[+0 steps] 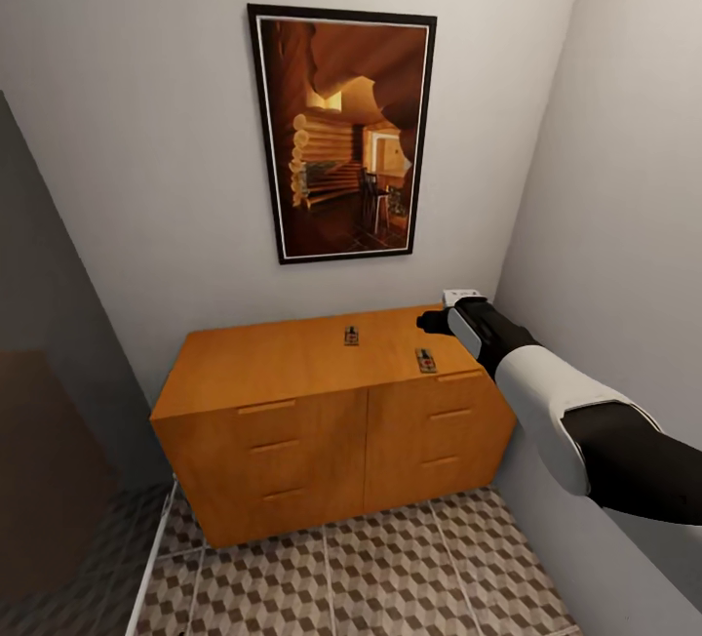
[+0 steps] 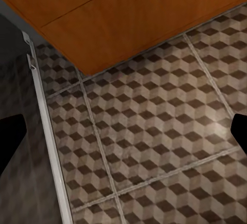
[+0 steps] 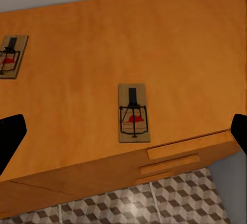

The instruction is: Take the four mousetraps from the cabinet in the bathroom and place them on the bathroom floor. Make sure all four end up on the same floor surface, and ensure that at least two of them are either under or directly next to the same bathroom sink.

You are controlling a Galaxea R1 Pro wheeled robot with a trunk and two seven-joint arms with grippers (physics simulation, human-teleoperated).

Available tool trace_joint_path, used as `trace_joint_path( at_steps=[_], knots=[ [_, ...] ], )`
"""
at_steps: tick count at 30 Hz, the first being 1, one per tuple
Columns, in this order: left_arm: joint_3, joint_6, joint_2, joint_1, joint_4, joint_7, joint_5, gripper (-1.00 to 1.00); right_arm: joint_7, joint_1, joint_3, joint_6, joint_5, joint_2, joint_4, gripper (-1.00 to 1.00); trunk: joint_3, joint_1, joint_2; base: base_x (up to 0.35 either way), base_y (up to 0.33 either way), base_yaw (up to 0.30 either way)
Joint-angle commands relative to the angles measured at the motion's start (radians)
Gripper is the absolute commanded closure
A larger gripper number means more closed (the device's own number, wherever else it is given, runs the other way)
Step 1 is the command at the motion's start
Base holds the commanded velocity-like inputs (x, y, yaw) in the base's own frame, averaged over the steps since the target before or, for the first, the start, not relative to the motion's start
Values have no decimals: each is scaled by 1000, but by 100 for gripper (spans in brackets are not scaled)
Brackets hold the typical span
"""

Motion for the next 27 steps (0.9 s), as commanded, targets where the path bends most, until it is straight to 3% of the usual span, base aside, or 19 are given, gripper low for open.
trace_joint_path(
  at_steps=[1, 11, 27],
  knots=[
    [-8, -5, -1, -2, 4, 7, -1, -100, -7, -1, 7, 4, -11, -2, 0, -100, -2, 1, -2, 116, 0, 0],
    [-8, -5, -1, -2, 5, 7, -1, -100, -7, 0, 9, 4, -7, -8, 4, -100, -2, 1, -2, 117, 0, 0],
    [-8, -5, -1, -2, 4, 8, -1, -100, -8, 2, 9, 4, 52, -9, 5, -100, -3, 1, -2, 74, 0, 0]
  ],
)
